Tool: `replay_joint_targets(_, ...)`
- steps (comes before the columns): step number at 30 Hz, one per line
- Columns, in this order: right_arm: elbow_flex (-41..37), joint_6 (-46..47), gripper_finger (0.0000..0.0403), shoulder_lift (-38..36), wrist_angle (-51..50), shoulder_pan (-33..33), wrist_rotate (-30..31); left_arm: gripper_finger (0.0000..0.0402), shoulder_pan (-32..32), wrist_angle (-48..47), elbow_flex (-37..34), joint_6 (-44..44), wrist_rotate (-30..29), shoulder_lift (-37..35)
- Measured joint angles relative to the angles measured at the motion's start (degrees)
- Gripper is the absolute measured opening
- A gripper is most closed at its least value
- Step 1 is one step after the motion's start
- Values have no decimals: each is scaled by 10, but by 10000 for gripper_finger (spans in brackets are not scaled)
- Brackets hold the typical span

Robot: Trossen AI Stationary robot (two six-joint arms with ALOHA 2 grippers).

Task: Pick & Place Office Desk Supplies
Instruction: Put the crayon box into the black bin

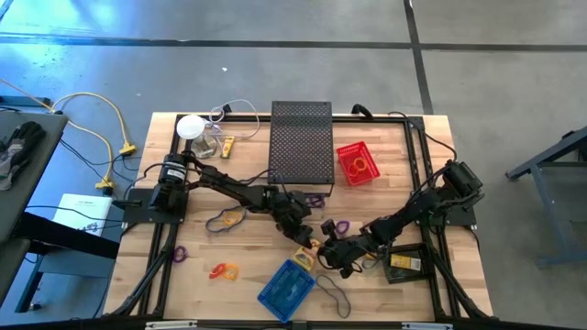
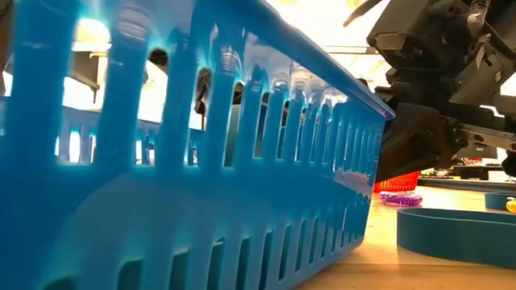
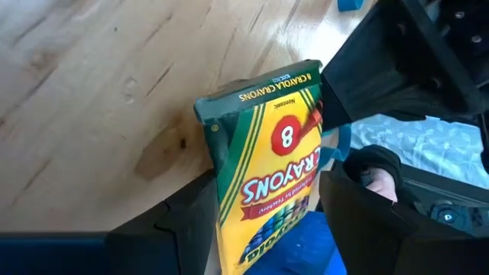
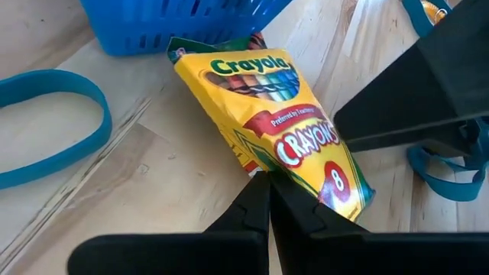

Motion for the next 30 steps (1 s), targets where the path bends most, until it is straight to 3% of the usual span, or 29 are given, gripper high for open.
replay_joint_targets(4,-1,45,2,0,-19,0,-10,218,0,6,0,-6,10,0)
replay_joint_targets(10,-1,183,3,1,-53,-3,1,218,-3,20,3,-1,20,-3)
replay_joint_targets(15,-1,255,13,0,-55,-15,-44,218,-1,17,2,-1,16,-2)
replay_joint_targets(19,0,313,43,-1,-56,-26,-68,218,-1,16,2,0,14,-2)
replay_joint_targets(30,2,496,148,-3,-73,-79,-211,218,-5,9,1,14,0,-1)
